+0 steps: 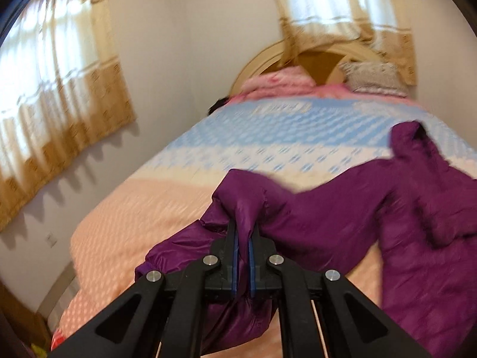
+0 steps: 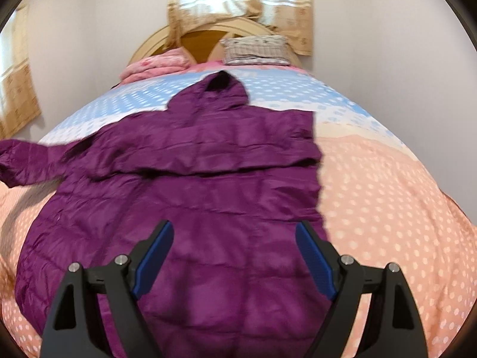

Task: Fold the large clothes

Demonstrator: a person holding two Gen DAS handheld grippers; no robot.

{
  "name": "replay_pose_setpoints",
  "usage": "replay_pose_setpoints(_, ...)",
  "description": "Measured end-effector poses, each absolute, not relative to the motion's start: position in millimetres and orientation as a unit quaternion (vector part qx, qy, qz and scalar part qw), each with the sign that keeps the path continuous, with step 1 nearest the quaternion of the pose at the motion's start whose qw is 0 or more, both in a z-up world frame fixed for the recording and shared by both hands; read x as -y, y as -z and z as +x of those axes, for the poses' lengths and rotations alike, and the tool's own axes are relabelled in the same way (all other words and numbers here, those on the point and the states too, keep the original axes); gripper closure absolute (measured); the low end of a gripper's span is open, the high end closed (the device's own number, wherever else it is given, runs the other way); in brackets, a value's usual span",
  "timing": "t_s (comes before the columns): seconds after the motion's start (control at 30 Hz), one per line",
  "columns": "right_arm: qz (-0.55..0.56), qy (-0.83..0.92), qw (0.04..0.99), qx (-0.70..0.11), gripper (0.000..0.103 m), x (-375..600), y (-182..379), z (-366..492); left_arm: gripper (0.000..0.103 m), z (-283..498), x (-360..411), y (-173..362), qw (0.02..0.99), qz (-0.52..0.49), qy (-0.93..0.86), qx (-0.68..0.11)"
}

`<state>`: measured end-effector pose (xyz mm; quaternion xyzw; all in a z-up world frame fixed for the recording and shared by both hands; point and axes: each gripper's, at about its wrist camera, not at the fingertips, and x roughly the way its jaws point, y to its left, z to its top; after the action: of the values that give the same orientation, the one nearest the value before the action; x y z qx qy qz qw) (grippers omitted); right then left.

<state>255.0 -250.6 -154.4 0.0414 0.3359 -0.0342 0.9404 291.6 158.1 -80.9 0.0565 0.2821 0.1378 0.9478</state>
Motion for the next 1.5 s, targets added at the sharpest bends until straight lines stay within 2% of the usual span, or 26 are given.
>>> replay_pose_setpoints(0.2,0.063,0.052,0.941,-0.329,0.017,276.7,153.7,246.7,0.099,316.6,-60.1,62.7,0.961,0.091,-0.049,-0.256)
replay_pose_setpoints(0.53,0.097,0.068,0.938,-0.325,0.017,307.8,166.1,234.6,0.099,339.8,104.0,107.2,0.949,0.138,0.08,-0.273)
replay_pose_setpoints(0.63,0.104,0.071,0.935,-0.332,0.017,312.6,172.4,236.1,0.095,341.2,142.9,120.3,0.944,0.143,0.107,-0.276)
replay_pose_setpoints(0.67,0.105,0.072,0.933,-0.335,0.017,313.8,174.6,236.1,0.088,341.6,155.8,124.8,0.941,0.146,0.119,-0.28)
replay_pose_setpoints(0.73,0.107,0.072,0.931,-0.341,0.017,314.8,178.0,237.1,0.061,333.5,174.4,126.8,0.941,0.156,0.131,-0.269)
replay_pose_setpoints(0.77,0.105,0.072,0.93,-0.344,0.017,314.6,178.7,237.7,0.035,329.2,178.5,124.6,0.945,0.159,0.128,-0.256)
replay_pose_setpoints(0.8,0.103,0.071,0.929,-0.348,0.017,314.1,179.5,238.6,0.016,321.1,183.9,120.6,0.952,0.164,0.122,-0.228)
replay_pose_setpoints(0.87,0.099,0.069,0.928,-0.353,0.017,312.9,180.8,239.9,0.009,308.1,189.8,113.4,0.959,0.173,0.123,-0.187)
replay_pose_setpoints(1.03,0.088,0.058,0.928,-0.357,0.017,302.0,171.3,244.9,0.007,309.6,165.3,110.7,0.96,0.181,0.107,-0.188)
replay_pose_setpoints(1.27,0.09,-0.012,0.927,-0.363,0.01,259.2,147.7,270.4,0.007,334.4,56.3,131.8,0.96,0.109,0.019,-0.256)
replay_pose_setpoints(1.43,0.102,-0.057,0.914,-0.388,0.01,225.4,153.4,314.0,0.007,352.9,1.5,162.1,0.949,0.066,-0.029,-0.306)
replay_pose_setpoints(1.5,0.115,-0.08,0.902,-0.408,0.013,214.4,162.5,331.9,0.007,355.8,-8.5,174.4,0.945,0.057,-0.037,-0.32)
